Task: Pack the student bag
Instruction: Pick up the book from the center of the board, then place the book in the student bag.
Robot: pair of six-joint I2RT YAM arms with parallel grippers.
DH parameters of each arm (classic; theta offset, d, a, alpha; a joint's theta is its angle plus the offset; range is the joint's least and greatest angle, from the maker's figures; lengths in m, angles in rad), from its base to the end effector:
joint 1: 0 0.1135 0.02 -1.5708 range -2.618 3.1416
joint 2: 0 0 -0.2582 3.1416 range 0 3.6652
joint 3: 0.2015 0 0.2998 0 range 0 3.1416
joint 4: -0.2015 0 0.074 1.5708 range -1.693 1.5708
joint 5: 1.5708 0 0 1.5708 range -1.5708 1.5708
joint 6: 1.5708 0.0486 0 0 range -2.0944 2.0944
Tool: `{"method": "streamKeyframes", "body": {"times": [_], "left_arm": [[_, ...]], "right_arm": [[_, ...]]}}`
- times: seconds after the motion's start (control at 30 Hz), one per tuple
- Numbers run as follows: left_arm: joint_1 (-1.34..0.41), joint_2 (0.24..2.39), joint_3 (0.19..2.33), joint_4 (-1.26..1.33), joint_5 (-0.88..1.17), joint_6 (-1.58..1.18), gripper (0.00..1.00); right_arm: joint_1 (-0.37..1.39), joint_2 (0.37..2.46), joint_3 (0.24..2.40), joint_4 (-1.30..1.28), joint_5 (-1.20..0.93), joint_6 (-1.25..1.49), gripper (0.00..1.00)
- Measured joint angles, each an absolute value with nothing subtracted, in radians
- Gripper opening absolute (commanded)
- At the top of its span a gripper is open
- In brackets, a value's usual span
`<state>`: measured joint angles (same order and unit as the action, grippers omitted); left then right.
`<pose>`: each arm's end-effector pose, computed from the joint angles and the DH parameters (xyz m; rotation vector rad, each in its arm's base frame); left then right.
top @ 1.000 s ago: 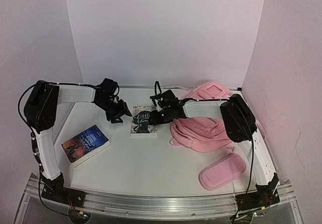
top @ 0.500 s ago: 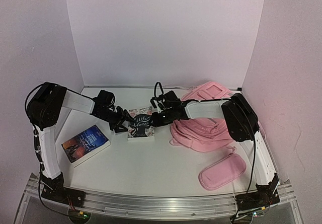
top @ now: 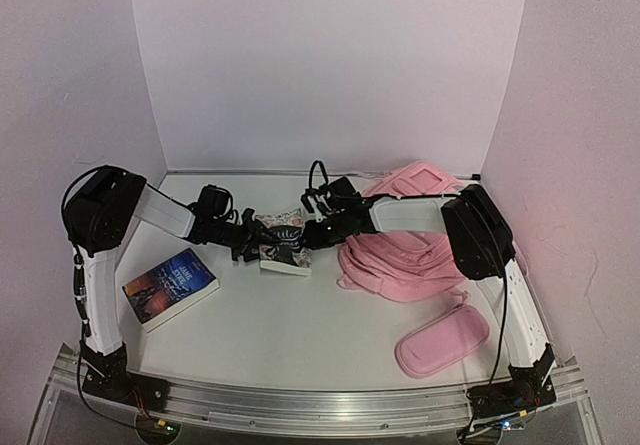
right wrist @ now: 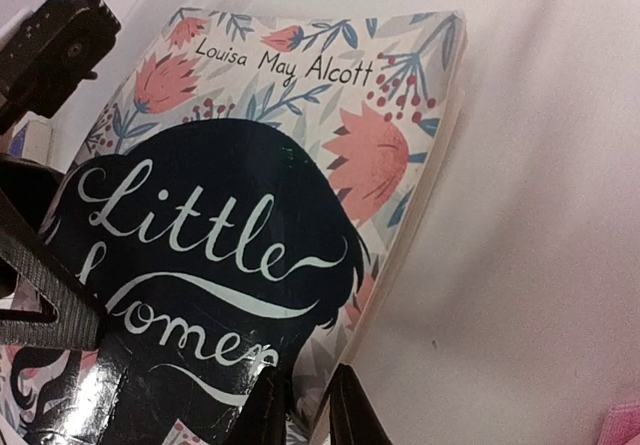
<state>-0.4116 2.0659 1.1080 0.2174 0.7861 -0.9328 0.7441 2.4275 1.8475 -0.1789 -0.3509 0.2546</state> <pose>0.3901 -0.2078 0.0618 -0.2058 2.5722 -1.5202 0.4158 0.4055 0.0895 -0.7731 2.3267 0.8836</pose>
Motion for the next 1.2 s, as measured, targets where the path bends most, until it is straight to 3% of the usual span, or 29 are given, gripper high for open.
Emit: {"method": "streamKeyframes", "body": {"times": [0.13, 0.3, 0.47, 0.57, 0.67, 0.9, 1.0, 1.2], "left_arm": [[-0.412, 2.066, 1.052, 0.277, 0.775, -0.995, 0.17], [-0.414, 2.055, 1.001, 0.351, 0.762, -1.051, 0.01], [-0.423, 2.017, 0.98, 0.356, 0.737, -1.064, 0.0], [-0.426, 1.991, 0.976, 0.338, 0.724, -1.067, 0.0], [-0.43, 1.958, 0.977, 0.312, 0.703, -1.061, 0.0], [-0.429, 1.914, 1.006, 0.2, 0.669, -1.019, 0.0], [-0.429, 1.911, 1.028, 0.16, 0.66, -1.002, 0.0], [-0.429, 1.911, 1.047, 0.13, 0.651, -0.991, 0.0]], "right_arm": [[0.744, 2.428, 1.851, -0.182, -0.364, 0.254, 0.1], [0.747, 2.427, 1.858, -0.195, -0.373, 0.254, 0.39], [0.777, 2.405, 1.874, -0.269, -0.374, 0.233, 0.7], [0.795, 2.35, 1.873, -0.347, -0.352, 0.178, 0.74], [0.813, 2.242, 1.861, -0.419, -0.288, 0.075, 0.73], [0.795, 1.994, 1.787, -0.566, -0.101, -0.136, 0.52], [0.747, 1.987, 1.748, -0.616, -0.059, -0.182, 0.47], [0.695, 2.059, 1.683, -0.713, -0.02, -0.229, 0.45]]}}
